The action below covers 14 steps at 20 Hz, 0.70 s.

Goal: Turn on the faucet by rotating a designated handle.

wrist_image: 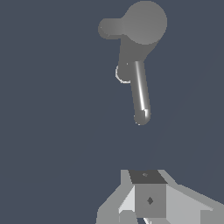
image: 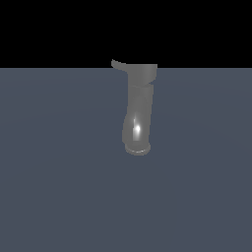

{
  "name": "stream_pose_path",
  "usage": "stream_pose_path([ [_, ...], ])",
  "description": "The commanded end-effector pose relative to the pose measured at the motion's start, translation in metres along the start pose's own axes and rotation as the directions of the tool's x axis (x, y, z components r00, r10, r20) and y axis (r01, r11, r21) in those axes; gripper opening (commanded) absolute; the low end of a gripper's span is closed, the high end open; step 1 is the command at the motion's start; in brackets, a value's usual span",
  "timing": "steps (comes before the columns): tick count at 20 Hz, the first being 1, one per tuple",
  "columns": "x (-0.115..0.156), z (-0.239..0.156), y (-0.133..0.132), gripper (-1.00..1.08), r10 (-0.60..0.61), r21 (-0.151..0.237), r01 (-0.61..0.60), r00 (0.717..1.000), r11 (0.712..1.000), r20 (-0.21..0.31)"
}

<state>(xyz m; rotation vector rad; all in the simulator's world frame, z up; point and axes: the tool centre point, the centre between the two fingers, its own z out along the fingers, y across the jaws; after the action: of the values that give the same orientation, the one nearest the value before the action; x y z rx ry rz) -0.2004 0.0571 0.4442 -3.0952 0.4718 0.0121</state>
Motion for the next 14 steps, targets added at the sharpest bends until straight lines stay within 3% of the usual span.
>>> stream_pose_path([
  [1,0.007,0.006,-0.009,-1.00,0.060,0.001,-0.060,0.998,0.998,0.000],
  [7,0.028,0.022,-0.028,-1.00,0.199,0.002,-0.199,0.980,0.980,-0.001],
  [14,0.055,0.039,-0.046,-1.00,0.357,0.004,-0.357,0.934,0.934,-0.001],
])
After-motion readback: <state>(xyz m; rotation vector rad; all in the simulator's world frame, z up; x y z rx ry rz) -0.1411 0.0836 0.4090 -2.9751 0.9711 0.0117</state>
